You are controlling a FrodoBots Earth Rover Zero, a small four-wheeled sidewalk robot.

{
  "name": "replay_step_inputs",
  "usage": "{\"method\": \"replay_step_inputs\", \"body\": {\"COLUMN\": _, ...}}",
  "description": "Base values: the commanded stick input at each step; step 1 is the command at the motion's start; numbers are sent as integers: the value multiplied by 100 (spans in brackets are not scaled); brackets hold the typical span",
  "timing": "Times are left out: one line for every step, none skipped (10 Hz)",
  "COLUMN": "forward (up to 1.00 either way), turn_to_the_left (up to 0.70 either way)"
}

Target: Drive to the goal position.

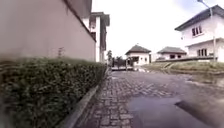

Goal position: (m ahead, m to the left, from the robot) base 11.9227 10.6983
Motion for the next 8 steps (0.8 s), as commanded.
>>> {"method": "replay_step_inputs", "body": {"forward": 69, "turn_to_the_left": 3}}
{"method": "replay_step_inputs", "body": {"forward": 69, "turn_to_the_left": 3}}
{"method": "replay_step_inputs", "body": {"forward": 69, "turn_to_the_left": 3}}
{"method": "replay_step_inputs", "body": {"forward": 69, "turn_to_the_left": 3}}
{"method": "replay_step_inputs", "body": {"forward": 69, "turn_to_the_left": 3}}
{"method": "replay_step_inputs", "body": {"forward": 69, "turn_to_the_left": 3}}
{"method": "replay_step_inputs", "body": {"forward": 69, "turn_to_the_left": 3}}
{"method": "replay_step_inputs", "body": {"forward": 69, "turn_to_the_left": 3}}
